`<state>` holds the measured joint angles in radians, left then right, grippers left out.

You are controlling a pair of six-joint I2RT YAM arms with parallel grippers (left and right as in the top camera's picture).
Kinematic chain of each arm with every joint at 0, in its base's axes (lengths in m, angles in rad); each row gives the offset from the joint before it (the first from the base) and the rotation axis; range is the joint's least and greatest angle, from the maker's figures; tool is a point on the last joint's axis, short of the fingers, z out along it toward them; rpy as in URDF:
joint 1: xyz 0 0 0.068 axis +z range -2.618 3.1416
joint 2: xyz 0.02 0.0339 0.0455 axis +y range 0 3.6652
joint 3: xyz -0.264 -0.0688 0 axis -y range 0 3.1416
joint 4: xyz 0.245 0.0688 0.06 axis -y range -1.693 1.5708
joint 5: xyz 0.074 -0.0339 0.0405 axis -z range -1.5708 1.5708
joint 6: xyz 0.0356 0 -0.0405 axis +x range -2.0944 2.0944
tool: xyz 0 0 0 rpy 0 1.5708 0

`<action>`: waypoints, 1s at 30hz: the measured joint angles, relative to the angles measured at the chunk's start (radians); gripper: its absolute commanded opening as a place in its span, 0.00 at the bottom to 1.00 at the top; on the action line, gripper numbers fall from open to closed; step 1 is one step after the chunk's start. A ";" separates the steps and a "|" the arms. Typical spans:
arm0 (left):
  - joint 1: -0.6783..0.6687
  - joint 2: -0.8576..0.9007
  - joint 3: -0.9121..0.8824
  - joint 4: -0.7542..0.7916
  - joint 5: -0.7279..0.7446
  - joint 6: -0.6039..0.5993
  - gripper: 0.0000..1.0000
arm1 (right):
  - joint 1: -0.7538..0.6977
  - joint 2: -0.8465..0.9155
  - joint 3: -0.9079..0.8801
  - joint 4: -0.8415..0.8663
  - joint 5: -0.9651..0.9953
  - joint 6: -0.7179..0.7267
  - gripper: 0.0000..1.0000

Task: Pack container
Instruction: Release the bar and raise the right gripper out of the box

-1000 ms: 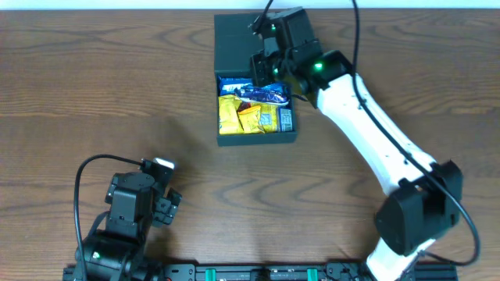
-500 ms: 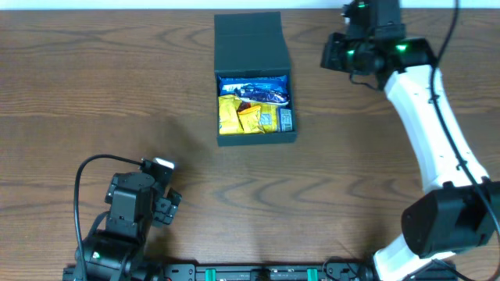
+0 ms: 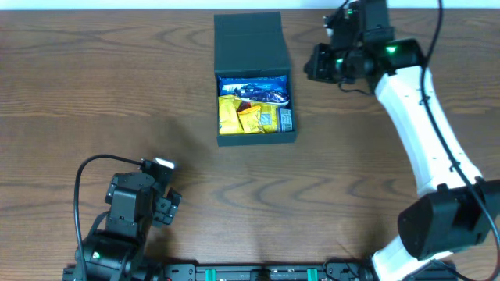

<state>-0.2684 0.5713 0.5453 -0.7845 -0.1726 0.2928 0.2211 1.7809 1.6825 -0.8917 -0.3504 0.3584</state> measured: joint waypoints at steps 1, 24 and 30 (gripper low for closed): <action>0.000 0.000 0.000 0.000 0.000 0.000 0.95 | 0.018 0.000 0.000 -0.002 0.008 0.011 0.02; 0.000 0.000 0.000 0.000 0.000 0.000 0.95 | 0.131 0.085 0.002 0.230 0.237 0.088 0.02; 0.000 0.000 0.000 0.000 0.000 0.000 0.95 | 0.009 0.205 0.019 0.254 0.242 0.077 0.02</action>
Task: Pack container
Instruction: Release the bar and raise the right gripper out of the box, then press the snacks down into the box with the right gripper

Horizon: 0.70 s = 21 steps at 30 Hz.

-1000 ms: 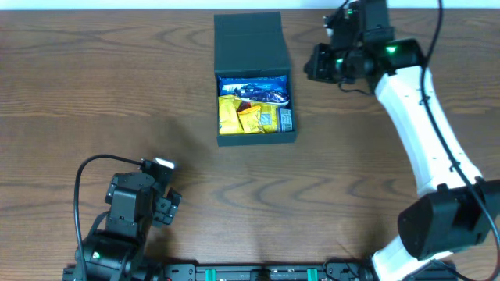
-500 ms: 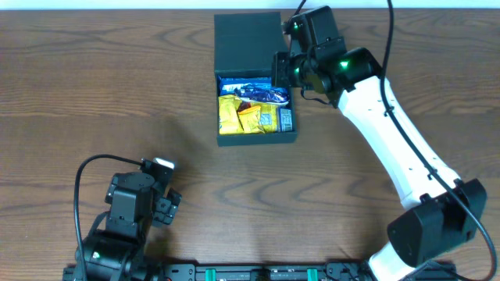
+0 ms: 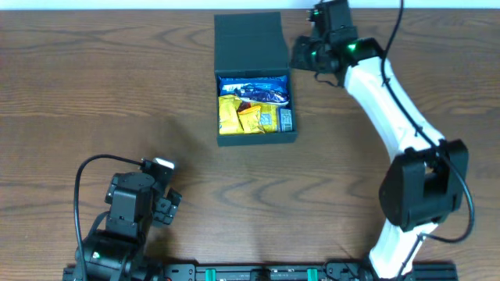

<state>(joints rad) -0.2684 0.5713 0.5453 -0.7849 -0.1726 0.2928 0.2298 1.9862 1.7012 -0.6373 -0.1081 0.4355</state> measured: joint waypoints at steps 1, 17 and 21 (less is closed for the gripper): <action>0.000 0.000 0.000 0.000 0.000 0.000 0.95 | -0.020 0.014 0.001 0.006 -0.005 0.000 0.02; 0.000 0.000 0.000 0.000 0.000 0.000 0.95 | -0.080 0.198 0.008 -0.048 -0.236 0.007 0.02; 0.000 0.000 0.000 0.000 0.000 0.000 0.95 | -0.057 0.122 0.014 -0.192 -0.236 0.003 0.02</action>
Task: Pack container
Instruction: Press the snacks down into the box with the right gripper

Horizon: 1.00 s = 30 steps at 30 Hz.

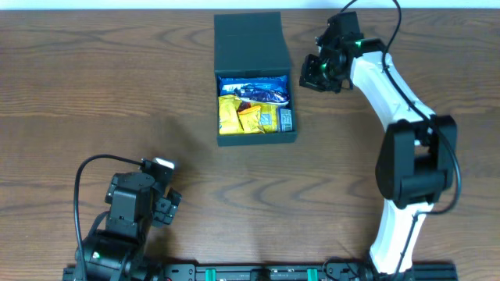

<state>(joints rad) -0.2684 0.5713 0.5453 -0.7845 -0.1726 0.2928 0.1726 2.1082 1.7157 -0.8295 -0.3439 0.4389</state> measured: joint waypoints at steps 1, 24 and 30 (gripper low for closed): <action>0.000 0.000 0.000 0.000 0.000 0.000 0.95 | 0.012 -0.027 0.003 -0.041 -0.001 -0.008 0.02; 0.000 0.000 0.000 0.000 0.000 0.000 0.95 | 0.237 -0.095 -0.164 -0.190 0.115 -0.203 0.02; 0.000 0.000 0.000 0.000 0.000 0.000 0.95 | 0.237 -0.098 -0.175 -0.225 0.117 -0.214 0.02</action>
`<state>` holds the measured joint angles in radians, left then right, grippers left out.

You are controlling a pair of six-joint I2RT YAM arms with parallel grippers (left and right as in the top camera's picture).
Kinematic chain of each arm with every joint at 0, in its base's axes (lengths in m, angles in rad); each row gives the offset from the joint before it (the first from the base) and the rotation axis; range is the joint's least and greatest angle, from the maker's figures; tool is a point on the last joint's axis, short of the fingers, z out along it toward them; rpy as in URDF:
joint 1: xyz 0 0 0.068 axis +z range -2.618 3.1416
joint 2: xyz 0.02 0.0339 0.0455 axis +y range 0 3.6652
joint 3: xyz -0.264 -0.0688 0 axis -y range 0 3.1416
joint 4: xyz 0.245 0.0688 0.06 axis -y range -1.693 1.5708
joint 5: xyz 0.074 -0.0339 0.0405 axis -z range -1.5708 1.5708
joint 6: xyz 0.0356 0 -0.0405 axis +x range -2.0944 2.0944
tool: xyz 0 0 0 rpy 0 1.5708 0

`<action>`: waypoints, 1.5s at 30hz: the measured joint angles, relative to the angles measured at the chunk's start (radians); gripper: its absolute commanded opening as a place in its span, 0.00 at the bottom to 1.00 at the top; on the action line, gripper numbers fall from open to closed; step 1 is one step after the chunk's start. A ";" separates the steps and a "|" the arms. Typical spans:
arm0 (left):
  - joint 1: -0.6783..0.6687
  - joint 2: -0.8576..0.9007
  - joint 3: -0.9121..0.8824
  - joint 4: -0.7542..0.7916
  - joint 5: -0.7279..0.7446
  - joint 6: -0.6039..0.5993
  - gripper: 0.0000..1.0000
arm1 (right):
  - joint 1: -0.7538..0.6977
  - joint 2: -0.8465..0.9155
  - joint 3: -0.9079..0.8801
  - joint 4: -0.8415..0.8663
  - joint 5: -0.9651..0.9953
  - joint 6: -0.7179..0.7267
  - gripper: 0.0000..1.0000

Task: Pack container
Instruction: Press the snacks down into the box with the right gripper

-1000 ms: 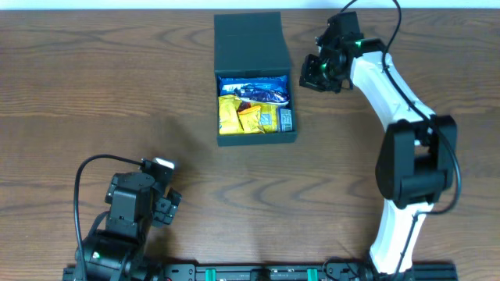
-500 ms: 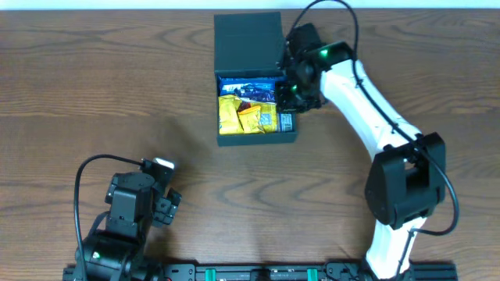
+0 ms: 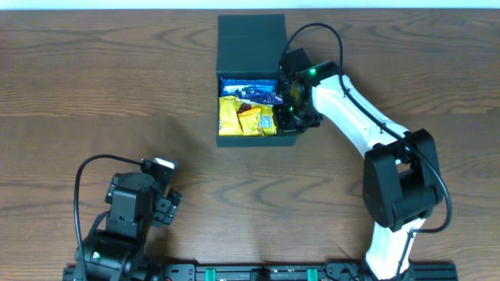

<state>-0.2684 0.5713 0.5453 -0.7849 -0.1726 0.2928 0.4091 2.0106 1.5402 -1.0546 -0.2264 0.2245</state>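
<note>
A dark open box (image 3: 226, 141) stands at the table's far middle, its lid (image 3: 250, 43) folded back behind it. Blue (image 3: 246, 84) and yellow snack packets (image 3: 242, 117) fill it. My right gripper (image 3: 290, 105) hangs over the box's right wall, at the right end of the packets. Its fingers are hidden under the wrist, so their state is unclear. My left gripper (image 3: 164, 204) rests low at the near left, far from the box, with its fingers together and nothing in them.
Brown wooden table (image 3: 94, 94) all around the box. The white right arm (image 3: 355, 117) slants from the near right edge up to the box. A black cable (image 3: 78, 195) loops beside the left arm.
My right gripper has moved from the bare table right of the lid down and left onto the box's right wall. The box has shifted slightly. The left arm has not moved.
My right gripper first hovered well right of the lid. It then stood close to the lid's right edge, and after that a little lower and further right. Now it is over the box's right side. The left arm stayed at rest throughout.
</note>
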 measured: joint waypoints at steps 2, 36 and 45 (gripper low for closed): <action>0.000 0.000 0.000 0.000 0.000 0.000 0.95 | 0.001 -0.012 -0.003 -0.027 0.013 -0.006 0.02; 0.000 0.000 0.000 0.000 0.000 0.000 0.95 | 0.283 -0.163 -0.034 0.335 0.055 0.035 0.01; 0.000 0.000 0.000 0.000 0.000 0.000 0.95 | 0.290 -0.030 -0.034 0.372 0.123 0.057 0.02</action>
<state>-0.2684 0.5713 0.5453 -0.7849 -0.1726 0.2928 0.6994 1.9804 1.5059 -0.6827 -0.1032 0.2813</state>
